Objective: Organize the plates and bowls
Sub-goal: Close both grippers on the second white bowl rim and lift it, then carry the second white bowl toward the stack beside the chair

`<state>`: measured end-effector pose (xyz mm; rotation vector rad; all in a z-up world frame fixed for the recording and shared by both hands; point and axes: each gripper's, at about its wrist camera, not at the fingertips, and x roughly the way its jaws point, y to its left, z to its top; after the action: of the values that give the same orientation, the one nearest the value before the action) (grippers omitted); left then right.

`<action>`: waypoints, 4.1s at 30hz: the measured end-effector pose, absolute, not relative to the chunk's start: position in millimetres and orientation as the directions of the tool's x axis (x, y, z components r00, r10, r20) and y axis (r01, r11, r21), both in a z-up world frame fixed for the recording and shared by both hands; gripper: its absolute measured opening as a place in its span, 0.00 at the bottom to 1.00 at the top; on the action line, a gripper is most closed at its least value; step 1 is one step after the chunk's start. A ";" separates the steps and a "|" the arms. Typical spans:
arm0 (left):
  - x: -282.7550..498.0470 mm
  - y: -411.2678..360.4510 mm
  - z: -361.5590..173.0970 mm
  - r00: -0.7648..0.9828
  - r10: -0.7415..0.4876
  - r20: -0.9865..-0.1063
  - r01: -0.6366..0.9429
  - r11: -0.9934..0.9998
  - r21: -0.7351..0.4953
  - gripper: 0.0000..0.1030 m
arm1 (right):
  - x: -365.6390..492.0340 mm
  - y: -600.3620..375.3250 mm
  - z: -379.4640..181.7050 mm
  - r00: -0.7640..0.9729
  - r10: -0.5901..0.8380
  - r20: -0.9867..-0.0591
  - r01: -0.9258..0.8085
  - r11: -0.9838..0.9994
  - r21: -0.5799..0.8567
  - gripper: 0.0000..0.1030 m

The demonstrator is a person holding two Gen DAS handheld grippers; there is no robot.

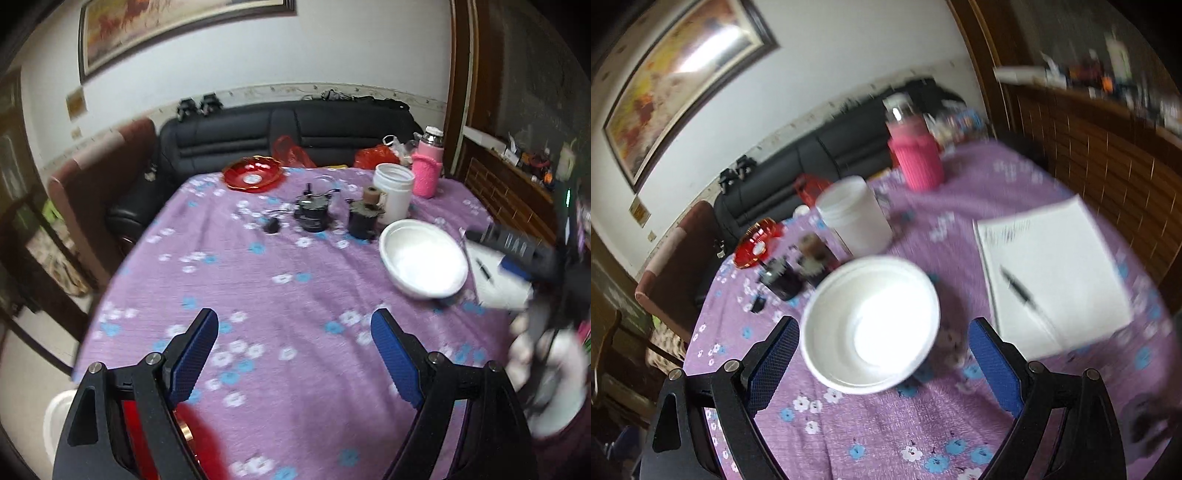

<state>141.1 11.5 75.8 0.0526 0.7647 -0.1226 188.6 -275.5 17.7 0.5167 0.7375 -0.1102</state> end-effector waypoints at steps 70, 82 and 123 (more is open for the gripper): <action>178.1 14.2 34.4 0.611 -0.193 -0.767 0.085 0.980 -0.179 0.14 | 145.8 -156.3 -4.4 0.690 0.312 -0.653 -0.058 0.923 0.380 0.17; 101.0 35.7 34.6 0.645 -0.218 -0.732 0.087 0.973 -0.214 0.14 | 78.2 -143.6 0.6 0.704 0.329 -0.630 -0.085 0.919 0.385 0.17; -14.7 86.0 28.0 0.699 -0.219 -0.681 0.027 0.959 -0.281 0.14 | -12.1 -95.8 1.8 0.725 0.328 -0.605 -0.122 0.926 0.356 0.17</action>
<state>-14.7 86.0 28.0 -0.2593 0.7868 -0.1388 -12.1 -95.8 1.8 0.3036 0.7195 0.2524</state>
